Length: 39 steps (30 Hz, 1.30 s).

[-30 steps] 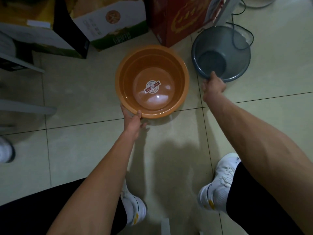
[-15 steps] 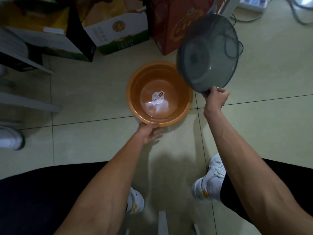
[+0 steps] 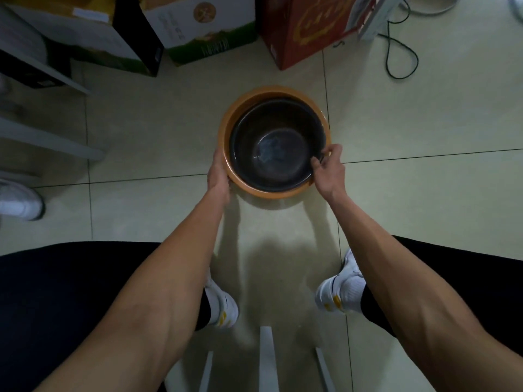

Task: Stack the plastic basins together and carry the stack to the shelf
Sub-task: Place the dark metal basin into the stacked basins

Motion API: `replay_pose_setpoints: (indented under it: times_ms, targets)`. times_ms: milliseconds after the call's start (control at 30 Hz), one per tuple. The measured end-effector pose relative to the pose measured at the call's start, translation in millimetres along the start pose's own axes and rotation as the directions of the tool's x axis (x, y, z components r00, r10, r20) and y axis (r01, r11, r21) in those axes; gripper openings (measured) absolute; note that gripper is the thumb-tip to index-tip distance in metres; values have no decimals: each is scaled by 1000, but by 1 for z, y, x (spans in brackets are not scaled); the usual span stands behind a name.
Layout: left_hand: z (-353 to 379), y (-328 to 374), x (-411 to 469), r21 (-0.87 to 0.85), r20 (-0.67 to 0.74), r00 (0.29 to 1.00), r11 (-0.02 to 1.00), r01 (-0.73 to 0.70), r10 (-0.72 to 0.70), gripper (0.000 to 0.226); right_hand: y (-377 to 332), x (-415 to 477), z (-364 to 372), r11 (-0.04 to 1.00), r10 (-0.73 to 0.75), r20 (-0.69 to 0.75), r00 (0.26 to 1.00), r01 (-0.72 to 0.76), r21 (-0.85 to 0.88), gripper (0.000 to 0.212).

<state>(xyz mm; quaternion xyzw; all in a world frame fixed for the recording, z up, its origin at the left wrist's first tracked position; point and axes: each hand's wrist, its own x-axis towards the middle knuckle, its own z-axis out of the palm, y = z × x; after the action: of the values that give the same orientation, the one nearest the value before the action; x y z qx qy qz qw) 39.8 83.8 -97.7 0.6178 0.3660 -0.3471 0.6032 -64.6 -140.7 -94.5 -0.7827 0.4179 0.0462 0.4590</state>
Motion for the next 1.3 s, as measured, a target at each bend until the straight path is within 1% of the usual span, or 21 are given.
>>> replay_pose_setpoints:
  times_ms: [33,67,100,133,167,200,267,333,400,467,567,700,800,867,933,1000,1100,1133,1200,1300]
  targets:
    - [2,-2,3,96,-13,999,994,-52,53,56,-4,2,1,997,-34,-43,998,31,-64,23]
    - [5,-5,6,178,-18,994,979,-100,105,58,-8,5,2,989,-59,-95,994,45,-140,28]
    - [7,-7,9,241,-10,989,961,-138,144,62,-8,12,3,980,-60,-138,989,31,-198,38]
    - [9,-8,10,292,-3,984,941,-169,178,67,-12,17,5,973,-21,-160,987,-16,-231,47]
    - [11,-7,12,338,2,979,921,-193,204,71,-11,27,7,964,36,-149,988,-74,-256,51]
    - [14,-4,13,377,5,975,903,-206,221,73,-11,37,9,949,93,-110,990,-122,-291,52]
    - [18,5,20,425,-17,969,879,-218,248,71,-13,52,12,940,177,-6,984,-171,-296,47]
    - [21,12,31,442,-31,964,869,-223,264,65,-13,63,16,953,258,67,964,-242,-185,45]
    - [21,13,41,470,-38,967,858,-206,253,60,-14,70,18,942,326,96,941,-314,-115,50]
    - [22,11,48,496,-46,971,849,-183,236,58,-14,73,20,937,340,97,935,-328,-121,53]
    - [23,13,50,521,-68,975,841,-146,211,56,-14,77,20,935,342,103,934,-328,-136,50]
    - [24,12,51,563,-97,968,814,-139,232,54,-15,81,16,922,377,166,911,-351,-165,50]
    - [26,14,55,628,-103,967,769,-119,233,54,-16,86,12,912,408,225,885,-382,-151,54]
    - [23,16,61,670,-115,972,738,-77,206,58,-19,87,12,909,413,222,883,-383,-165,53]
    - [19,17,67,693,-85,981,718,-67,173,66,-22,85,13,906,413,202,888,-379,-189,53]
    - [15,17,74,694,-47,993,718,-47,111,75,-20,84,14,905,409,195,892,-368,-213,53]
    - [13,23,74,699,-42,998,715,3,36,80,-19,83,14,908,395,208,895,-346,-235,53]
    - [14,26,71,691,-38,999,723,1,35,81,-18,83,14,909,395,210,894,-347,-232,53]
    - [16,27,68,664,3,998,746,-45,58,81,-17,84,14,912,393,206,896,-351,-214,54]
    - [16,24,70,648,39,994,755,-102,101,71,-15,84,12,914,388,202,899,-347,-211,54]
